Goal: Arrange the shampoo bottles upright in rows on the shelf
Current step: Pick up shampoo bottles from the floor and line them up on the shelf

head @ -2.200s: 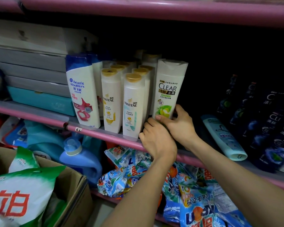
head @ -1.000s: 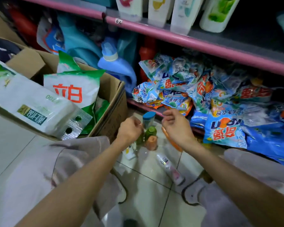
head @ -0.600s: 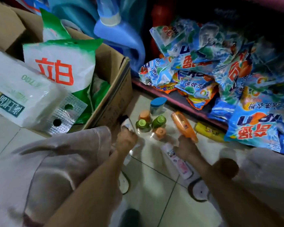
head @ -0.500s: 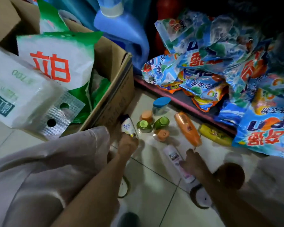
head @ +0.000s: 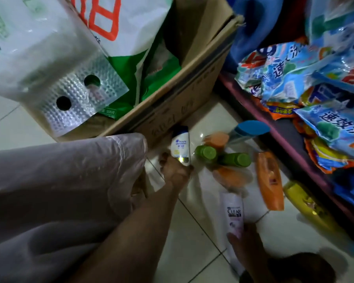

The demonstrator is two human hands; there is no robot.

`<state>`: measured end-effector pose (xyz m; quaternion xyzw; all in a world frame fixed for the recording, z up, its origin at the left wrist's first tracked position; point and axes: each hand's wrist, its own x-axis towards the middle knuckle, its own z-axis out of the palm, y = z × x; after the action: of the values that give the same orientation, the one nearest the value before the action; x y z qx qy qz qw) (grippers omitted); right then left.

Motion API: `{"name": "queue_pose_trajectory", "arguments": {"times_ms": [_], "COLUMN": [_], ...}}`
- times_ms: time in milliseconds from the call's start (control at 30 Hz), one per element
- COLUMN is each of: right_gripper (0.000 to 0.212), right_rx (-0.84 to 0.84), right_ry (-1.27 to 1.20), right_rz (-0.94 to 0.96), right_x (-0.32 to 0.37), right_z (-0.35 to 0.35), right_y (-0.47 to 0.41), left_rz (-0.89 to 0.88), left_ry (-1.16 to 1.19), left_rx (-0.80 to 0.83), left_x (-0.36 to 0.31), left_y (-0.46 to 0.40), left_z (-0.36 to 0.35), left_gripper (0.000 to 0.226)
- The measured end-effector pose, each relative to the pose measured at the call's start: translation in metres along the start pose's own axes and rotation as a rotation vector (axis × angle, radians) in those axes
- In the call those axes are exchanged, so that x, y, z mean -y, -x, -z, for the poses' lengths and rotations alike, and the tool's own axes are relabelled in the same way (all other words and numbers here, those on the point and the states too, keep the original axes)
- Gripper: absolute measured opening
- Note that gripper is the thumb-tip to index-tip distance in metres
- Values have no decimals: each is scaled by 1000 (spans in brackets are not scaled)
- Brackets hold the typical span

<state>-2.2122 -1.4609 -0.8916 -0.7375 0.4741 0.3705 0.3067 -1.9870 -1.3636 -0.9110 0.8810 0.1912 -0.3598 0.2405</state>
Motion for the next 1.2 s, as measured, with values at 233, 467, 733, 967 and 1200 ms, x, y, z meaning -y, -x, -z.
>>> {"name": "queue_pose_trajectory", "arguments": {"times_ms": [233, 467, 733, 967, 1200], "right_gripper": [63, 39, 24, 49, 52], "right_rx": [-7, 271, 479, 201, -318], "right_ry": [-292, -601, -1067, -1110, -1065], "right_rz": [-133, -98, 35, 424, 736], "right_x": [13, 21, 39, 61, 55], "right_z": [-14, 7, 36, 91, 200], "right_y": [-10, 19, 109, 212, 318], "left_rz": [17, 178, 212, -239, -849], "left_ry": [-60, 239, 416, 375, 412], "left_rx": [67, 407, 821, 885, 921], "left_x": [8, 19, 66, 34, -80], "left_y": [-11, 18, 106, 191, 309], "left_z": [3, 34, 99, 158, 215], "left_gripper": [58, 32, 21, 29, 47]}}
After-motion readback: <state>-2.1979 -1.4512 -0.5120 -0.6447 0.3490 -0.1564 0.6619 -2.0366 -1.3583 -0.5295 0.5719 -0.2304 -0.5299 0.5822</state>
